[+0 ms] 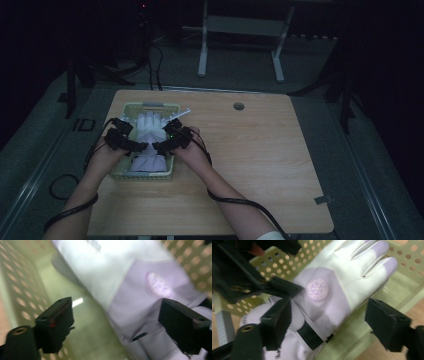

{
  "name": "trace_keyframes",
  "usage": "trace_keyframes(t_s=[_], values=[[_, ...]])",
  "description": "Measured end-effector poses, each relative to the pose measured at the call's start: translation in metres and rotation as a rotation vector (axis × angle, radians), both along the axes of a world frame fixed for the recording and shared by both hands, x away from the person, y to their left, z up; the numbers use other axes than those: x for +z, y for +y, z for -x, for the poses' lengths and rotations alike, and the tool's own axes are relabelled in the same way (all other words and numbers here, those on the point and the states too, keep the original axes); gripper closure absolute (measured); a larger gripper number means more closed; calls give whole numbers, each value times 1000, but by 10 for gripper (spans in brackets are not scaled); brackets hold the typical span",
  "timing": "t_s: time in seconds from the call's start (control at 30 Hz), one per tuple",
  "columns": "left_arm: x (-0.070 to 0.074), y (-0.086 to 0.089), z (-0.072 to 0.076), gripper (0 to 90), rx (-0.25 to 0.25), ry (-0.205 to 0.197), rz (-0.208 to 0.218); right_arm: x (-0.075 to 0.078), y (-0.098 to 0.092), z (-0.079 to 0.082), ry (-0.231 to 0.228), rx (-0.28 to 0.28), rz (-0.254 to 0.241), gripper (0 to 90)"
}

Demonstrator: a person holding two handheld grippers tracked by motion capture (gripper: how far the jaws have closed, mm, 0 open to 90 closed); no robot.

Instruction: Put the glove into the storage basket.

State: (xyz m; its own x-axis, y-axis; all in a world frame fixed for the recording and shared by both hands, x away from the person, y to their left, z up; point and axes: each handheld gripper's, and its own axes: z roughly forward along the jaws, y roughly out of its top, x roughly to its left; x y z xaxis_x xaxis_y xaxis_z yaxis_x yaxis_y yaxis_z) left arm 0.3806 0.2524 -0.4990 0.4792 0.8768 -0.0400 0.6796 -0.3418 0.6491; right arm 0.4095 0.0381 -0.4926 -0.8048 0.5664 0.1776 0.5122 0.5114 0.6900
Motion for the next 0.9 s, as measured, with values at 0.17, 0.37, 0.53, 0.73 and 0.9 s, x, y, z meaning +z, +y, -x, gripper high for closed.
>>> trace_keyframes(t_s=[0.17,0.37,0.53,0.73,0.9], values=[[11,-1,12,30,-13,-30,83,1,-9,-1,-17,63,-35,139],[15,-15,26,26,-56,-51,96,4,-19,0,-35,80,-29,138],[15,-29,32,26,-80,-49,89,5,-28,0,-51,90,-21,138],[18,-46,36,26,-106,-48,103,9,-42,2,-64,96,-27,138],[22,-59,40,26,-118,-66,179,13,-57,2,-73,89,-33,138]])
